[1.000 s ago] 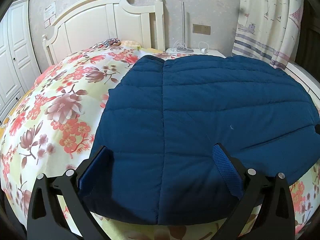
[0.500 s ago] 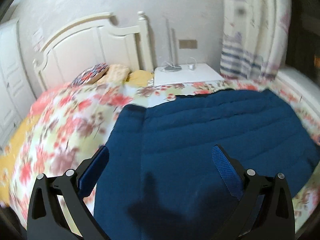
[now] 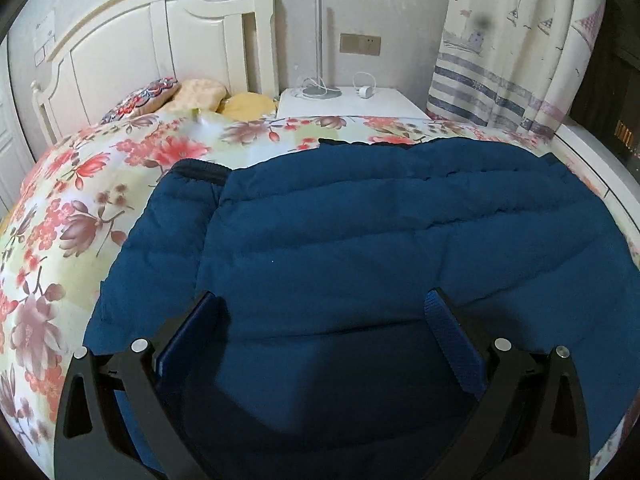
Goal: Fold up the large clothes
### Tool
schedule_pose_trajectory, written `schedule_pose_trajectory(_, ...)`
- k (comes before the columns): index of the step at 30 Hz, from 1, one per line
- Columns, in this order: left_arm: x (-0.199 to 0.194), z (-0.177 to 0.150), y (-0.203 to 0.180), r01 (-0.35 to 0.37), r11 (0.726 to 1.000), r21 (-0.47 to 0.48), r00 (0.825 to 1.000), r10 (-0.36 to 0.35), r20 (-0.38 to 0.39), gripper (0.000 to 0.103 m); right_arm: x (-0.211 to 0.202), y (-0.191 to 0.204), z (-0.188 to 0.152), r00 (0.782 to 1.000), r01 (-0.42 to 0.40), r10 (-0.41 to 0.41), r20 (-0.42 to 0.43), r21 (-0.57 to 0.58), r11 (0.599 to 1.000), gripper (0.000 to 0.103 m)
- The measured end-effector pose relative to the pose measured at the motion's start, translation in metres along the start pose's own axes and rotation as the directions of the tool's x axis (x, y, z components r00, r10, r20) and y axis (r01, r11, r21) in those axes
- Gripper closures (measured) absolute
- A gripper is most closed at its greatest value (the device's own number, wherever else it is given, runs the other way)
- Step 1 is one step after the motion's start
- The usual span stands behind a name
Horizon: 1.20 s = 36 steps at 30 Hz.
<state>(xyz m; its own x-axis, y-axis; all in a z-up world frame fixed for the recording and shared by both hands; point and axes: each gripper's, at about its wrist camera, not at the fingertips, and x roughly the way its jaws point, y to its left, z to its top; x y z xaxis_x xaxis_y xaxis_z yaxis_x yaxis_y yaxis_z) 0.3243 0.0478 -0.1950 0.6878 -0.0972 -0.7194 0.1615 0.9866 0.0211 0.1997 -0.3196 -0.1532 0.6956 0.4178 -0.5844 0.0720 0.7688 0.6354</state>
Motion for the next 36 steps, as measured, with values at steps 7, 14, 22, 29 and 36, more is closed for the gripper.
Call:
schedule_pose_trajectory(7,0.002,0.004,-0.007,-0.084,0.996,0.007,0.996,0.084,0.017,0.004,0.004,-0.007,0.011,0.980,-0.144,0.126,0.153,0.111,0.983,0.072)
schedule_pose_trajectory(14,-0.011,0.026,-0.069,-0.078,0.988,0.134,0.996,0.071,0.056,0.004,-0.066,-0.023,-0.004,0.961,-0.103,0.092,0.260,0.032,0.994,0.077)
schedule_pose_trajectory(22,0.064,0.094,-0.194,-0.121,0.958,0.261,0.984,0.150,-0.094,0.005,-0.127,-0.028,-0.017,0.944,-0.007,0.015,0.331,-0.024,1.000,0.076)
schedule_pose_trajectory(29,-0.015,0.048,-0.192,0.012,0.950,0.311,0.999,0.000,-0.040,0.005,-0.127,-0.019,-0.015,0.941,0.066,-0.039,0.336,-0.067,0.996,0.076)
schedule_pose_trajectory(36,-0.116,-0.106,-0.176,0.054,0.897,0.438,0.987,-0.114,0.113,0.005,-0.122,0.012,-0.009,0.924,0.170,-0.109,0.367,-0.137,0.976,0.075)
